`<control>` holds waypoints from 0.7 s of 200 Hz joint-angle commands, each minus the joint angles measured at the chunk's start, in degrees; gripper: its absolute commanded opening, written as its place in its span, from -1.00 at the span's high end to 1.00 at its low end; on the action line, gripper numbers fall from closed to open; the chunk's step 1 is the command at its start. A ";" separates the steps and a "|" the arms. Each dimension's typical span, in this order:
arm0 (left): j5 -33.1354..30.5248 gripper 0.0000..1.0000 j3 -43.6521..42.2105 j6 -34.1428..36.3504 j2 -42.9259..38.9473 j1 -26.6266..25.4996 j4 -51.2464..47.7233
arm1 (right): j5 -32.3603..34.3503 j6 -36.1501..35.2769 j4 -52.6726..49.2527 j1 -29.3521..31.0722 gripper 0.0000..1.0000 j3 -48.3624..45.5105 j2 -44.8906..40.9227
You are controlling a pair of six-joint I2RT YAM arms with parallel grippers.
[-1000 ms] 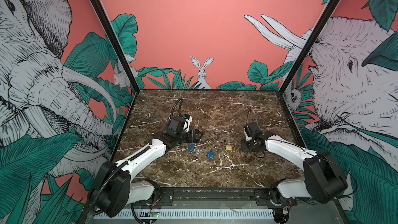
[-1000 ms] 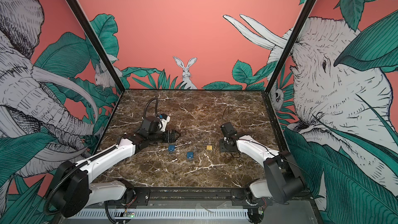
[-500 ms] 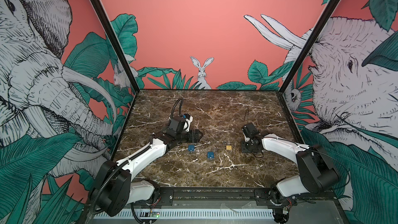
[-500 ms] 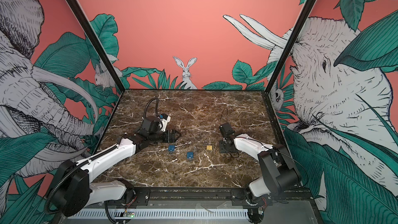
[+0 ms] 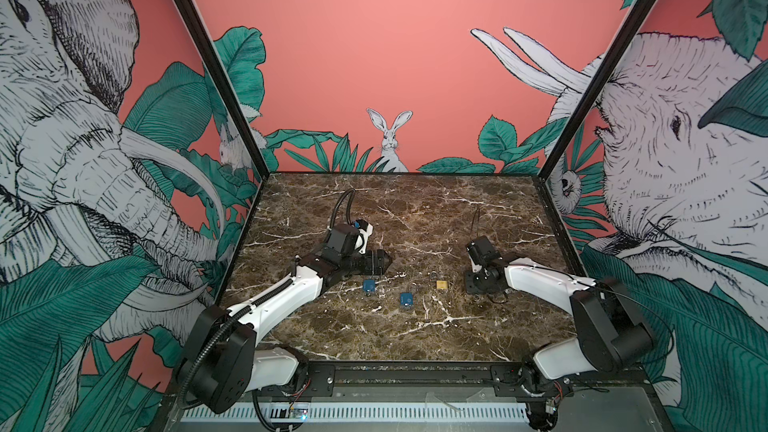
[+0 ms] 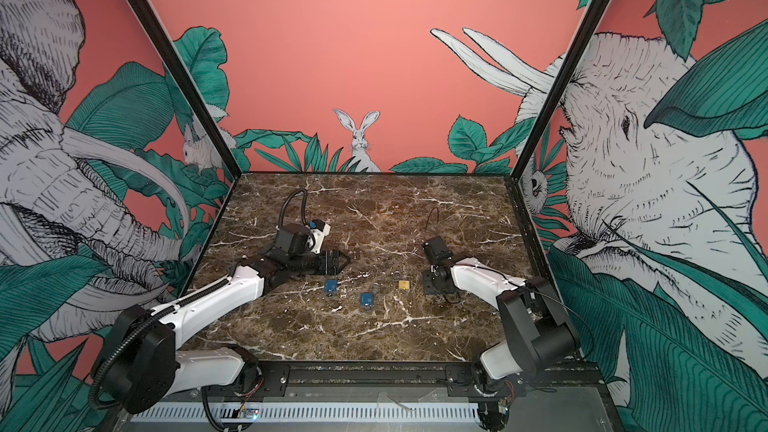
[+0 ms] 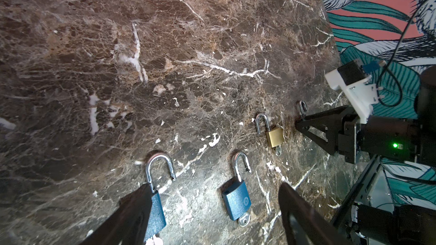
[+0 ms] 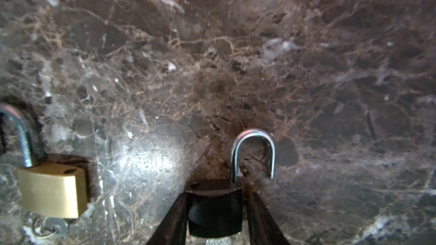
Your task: Lock with the key
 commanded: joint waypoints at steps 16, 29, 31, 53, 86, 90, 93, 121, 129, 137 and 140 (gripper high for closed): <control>0.48 -0.70 -1.48 -0.74 0.79 -0.24 1.79 | -1.73 0.06 0.80 0.37 0.25 -0.21 0.60; 0.48 -0.70 -1.57 -0.71 0.92 -0.25 1.82 | -2.21 0.21 1.08 0.39 0.28 -0.49 0.59; 0.48 -0.70 -1.57 -0.68 0.93 -0.25 1.82 | -2.19 0.27 1.17 0.37 0.29 -0.51 0.55; 0.48 -0.70 -1.83 -0.84 1.10 -0.23 2.08 | -2.79 0.61 1.75 0.38 0.42 -0.87 0.34; 0.67 -0.70 -1.97 -0.81 1.20 -0.24 2.25 | -2.51 0.00 1.53 0.34 0.45 -0.57 -0.96; 0.67 -0.70 -1.92 -0.80 1.29 -0.30 2.33 | -2.62 -0.21 1.52 0.37 0.46 -0.44 -1.40; 0.74 -0.70 -1.84 -0.81 1.32 -0.23 2.42 | -2.71 -0.36 1.52 0.39 0.46 -0.34 -1.64; 2.15 -0.69 -1.25 -1.32 2.31 -0.27 3.71 | -6.18 -2.31 0.96 0.56 0.51 1.43 -4.41; 2.93 -0.69 -0.97 -1.76 2.70 -0.29 4.21 | -7.24 -3.00 0.51 0.89 0.51 2.29 -5.23; 3.77 -0.68 -0.74 -2.25 3.07 -0.33 5.14 | -7.74 -3.38 0.14 1.34 0.51 3.12 -5.83; 4.12 -0.68 -0.70 -2.53 3.18 -0.36 5.54 | -7.87 -3.59 -0.04 1.65 0.52 3.43 -6.10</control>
